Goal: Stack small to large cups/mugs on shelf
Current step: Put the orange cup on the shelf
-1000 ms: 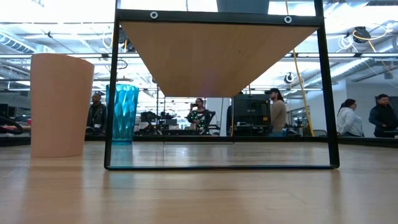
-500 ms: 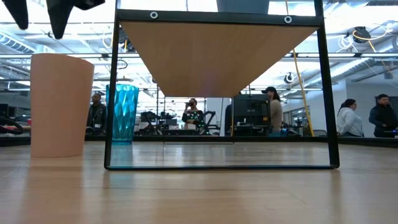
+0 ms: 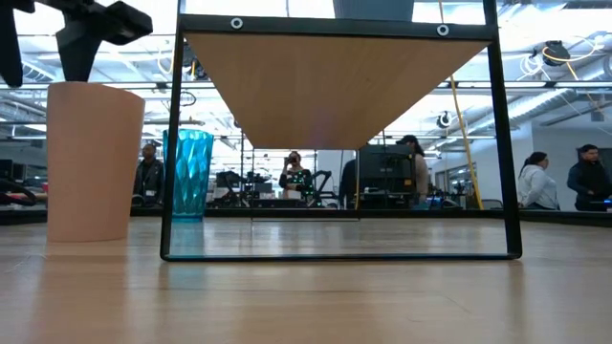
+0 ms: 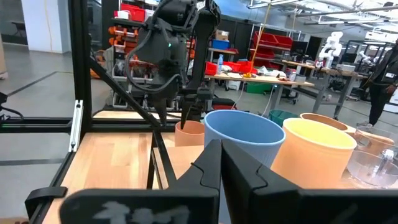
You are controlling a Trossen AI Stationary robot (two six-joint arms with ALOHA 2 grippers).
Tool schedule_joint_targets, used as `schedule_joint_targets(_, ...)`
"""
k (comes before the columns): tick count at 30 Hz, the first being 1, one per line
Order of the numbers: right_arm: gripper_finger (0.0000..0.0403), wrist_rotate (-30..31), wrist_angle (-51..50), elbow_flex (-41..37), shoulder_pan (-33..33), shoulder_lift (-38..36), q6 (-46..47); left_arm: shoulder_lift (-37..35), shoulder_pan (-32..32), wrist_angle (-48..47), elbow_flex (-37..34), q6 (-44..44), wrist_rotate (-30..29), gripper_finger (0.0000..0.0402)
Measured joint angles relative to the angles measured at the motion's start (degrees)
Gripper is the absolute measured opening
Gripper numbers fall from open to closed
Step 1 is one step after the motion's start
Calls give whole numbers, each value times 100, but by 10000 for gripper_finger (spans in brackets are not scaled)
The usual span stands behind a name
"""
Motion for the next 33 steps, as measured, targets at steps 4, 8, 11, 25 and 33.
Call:
schedule_joint_targets(4, 0, 0, -4, 0, 0, 0, 12, 0, -7, 208, -208, 15, -150, 200)
schedule_joint_targets(8, 0, 0, -2, 0, 0, 0, 8, 0, -2, 291, -308, 48, -267, 183)
schedule_joint_targets(11, 0, 0, -6, 0, 0, 0, 5, 0, -5, 321, -318, 118, -265, 144)
schedule_joint_targets(25, 0, 0, -379, 0, 0, 0, 375, 0, -5, 227, -282, 207, -104, 12)
schedule_joint_targets(33, 0, 0, -395, 0, 2, 0, 375, 0, -5, -504, 342, 273, 87, 4)
